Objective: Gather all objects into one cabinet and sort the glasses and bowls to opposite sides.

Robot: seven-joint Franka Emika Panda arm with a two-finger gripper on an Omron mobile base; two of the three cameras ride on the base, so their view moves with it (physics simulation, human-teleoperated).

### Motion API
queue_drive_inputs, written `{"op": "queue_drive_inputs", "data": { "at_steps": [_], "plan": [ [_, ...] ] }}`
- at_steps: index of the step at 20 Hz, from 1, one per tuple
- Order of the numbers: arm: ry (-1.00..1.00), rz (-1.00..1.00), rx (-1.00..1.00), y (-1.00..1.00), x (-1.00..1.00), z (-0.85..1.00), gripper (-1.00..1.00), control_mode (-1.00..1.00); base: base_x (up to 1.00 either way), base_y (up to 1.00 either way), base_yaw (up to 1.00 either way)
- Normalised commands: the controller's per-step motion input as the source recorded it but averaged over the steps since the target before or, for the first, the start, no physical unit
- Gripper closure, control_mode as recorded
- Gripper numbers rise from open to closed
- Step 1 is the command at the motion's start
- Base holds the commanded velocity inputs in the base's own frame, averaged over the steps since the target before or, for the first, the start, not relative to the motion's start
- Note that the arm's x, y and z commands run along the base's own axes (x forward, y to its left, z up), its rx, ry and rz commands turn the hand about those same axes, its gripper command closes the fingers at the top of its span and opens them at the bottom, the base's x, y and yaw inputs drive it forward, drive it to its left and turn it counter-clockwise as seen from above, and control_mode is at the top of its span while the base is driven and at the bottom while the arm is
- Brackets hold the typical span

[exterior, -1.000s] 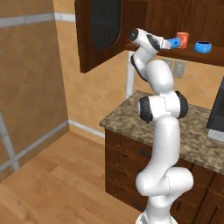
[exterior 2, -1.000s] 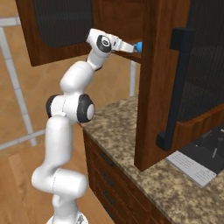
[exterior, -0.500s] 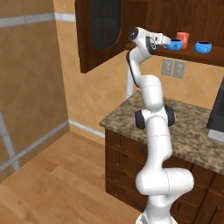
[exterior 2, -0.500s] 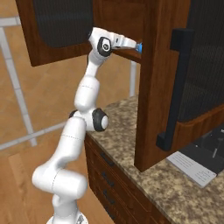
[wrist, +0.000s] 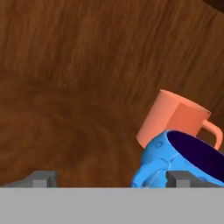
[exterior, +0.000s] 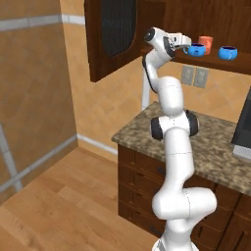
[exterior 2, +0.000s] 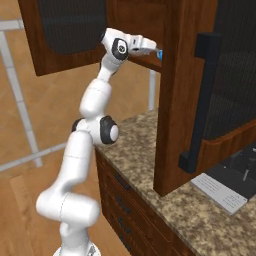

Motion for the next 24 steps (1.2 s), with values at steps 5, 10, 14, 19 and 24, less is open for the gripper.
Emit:
{"op": "queue_drive_inputs", "data": {
  "at_steps": [5,10,14,19,24],
  "plan": [
    [0.14,-0.03,0.0,0.39,-0.53,-0.05,-1.0,-1.0,0.0,0.0,0.0],
    [-0.17,-0.06,-0.12,0.44,-0.96,0.06,-1.0,-1.0,0.0,0.0,0.0],
    [-0.59,0.0,-0.26,0.15,-1.0,-0.17,-1.0,-1.0,0.0,0.0,0.0],
    [-0.6,0.0,-0.14,-0.05,-1.0,-0.01,-1.0,-1.0,0.0,0.0,0.0],
    [-0.49,0.0,-0.06,-0.3,-1.0,0.45,-1.0,-1.0,0.0,0.0,0.0]
  ]
}}
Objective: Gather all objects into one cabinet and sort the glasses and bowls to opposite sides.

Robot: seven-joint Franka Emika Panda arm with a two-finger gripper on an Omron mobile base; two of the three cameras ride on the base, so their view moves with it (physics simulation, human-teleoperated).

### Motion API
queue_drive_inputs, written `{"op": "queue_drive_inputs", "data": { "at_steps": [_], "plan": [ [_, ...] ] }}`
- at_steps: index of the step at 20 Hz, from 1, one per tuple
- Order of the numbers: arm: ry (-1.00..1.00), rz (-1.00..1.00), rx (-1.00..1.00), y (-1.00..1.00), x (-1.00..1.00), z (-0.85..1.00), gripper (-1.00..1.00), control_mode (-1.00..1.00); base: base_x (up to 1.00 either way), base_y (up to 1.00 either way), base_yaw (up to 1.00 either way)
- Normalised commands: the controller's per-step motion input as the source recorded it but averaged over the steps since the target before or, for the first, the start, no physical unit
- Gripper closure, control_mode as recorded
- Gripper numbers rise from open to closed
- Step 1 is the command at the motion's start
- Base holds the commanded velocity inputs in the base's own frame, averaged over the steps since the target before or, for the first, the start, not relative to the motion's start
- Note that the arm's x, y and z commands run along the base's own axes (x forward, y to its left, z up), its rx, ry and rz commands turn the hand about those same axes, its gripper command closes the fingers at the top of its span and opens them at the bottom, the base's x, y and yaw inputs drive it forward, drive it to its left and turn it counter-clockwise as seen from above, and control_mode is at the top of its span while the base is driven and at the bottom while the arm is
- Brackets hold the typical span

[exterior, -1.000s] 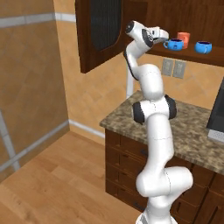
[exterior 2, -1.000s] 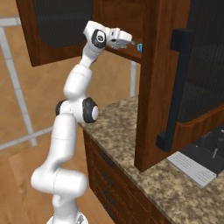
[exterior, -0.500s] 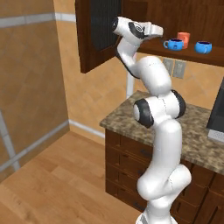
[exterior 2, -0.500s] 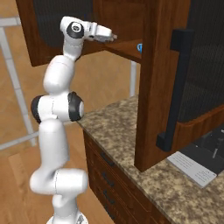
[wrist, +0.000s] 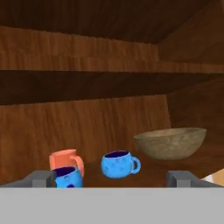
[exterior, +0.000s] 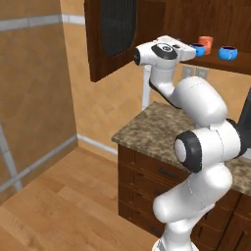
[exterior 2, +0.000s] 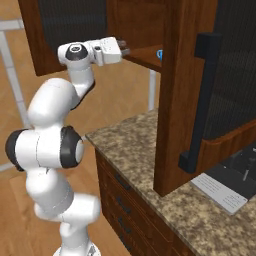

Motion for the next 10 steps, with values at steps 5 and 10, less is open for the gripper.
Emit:
{"op": "queue_drive_inputs", "data": {
  "at_steps": [5,10],
  "plan": [
    [-0.39,-0.07,0.0,-0.05,-1.0,0.66,-1.0,-1.0,0.0,0.0,0.0],
    [-0.37,-0.06,0.0,0.0,-1.0,0.49,-1.0,-1.0,0.0,0.0,0.0]
  ]
}}
